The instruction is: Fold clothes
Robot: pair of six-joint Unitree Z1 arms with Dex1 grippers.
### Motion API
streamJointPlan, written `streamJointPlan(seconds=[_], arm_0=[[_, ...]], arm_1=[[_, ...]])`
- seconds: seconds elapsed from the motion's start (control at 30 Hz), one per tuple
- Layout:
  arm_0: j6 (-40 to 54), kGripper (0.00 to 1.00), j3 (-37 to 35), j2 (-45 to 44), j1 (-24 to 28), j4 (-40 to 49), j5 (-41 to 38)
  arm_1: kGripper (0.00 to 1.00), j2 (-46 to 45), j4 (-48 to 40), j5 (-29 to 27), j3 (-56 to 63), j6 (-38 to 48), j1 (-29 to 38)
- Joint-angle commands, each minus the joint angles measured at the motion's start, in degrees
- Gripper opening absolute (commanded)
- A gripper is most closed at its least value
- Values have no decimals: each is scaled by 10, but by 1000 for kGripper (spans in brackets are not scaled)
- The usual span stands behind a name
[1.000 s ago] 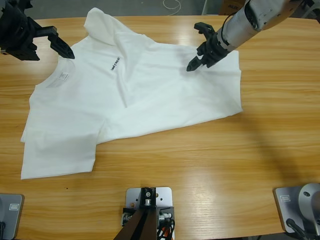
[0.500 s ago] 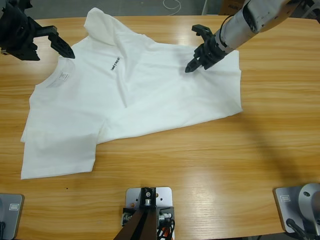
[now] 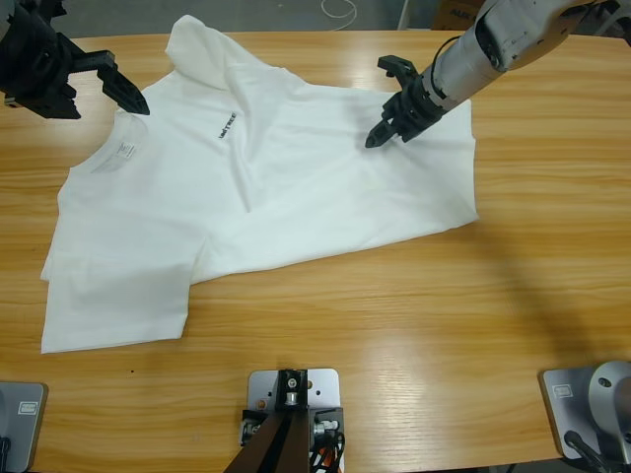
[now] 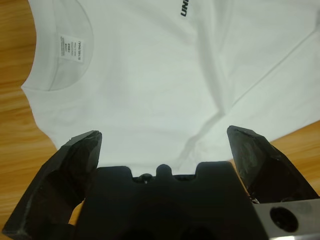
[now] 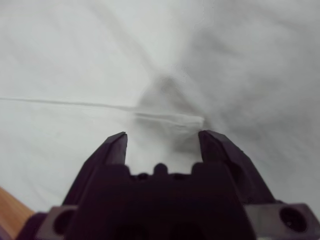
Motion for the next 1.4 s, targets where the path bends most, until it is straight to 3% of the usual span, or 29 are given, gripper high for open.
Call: streamJointPlan(seconds=[0.03,0.17,0.27,0.5,0.63,0.73,1.23,1.3,1.33,1.4], arm_0=[[-8,982,8,31,-7,-8,-8],[-8,982,8,31,-7,-8,-8],[-9,982,9,31,-7,-8,-8],[-9,982,9,30,-7,-8,-8],[-10,982,9,31,-7,-8,-8],[-11,982,9,31,-8,-9,-8],[-20,982,10,31,-18,-11,-8],[-20,982,10,32,-19,-11,-8],[-20,982,10,32,-19,-11,-8],[-20,982,10,33,-20,-11,-8]], arm_1=[[619,28,-13,-20,18,-3,6],[605,31,-14,-15,18,-3,6],[492,35,-14,-7,20,-3,6],[460,43,-14,1,23,-3,6],[123,36,-15,0,25,-5,6],[0,29,-16,-8,29,-5,6],[63,-37,-26,-81,51,3,7],[293,-44,-28,-90,53,3,7],[350,-45,-28,-94,53,3,7],[352,-44,-29,-95,56,3,7]])
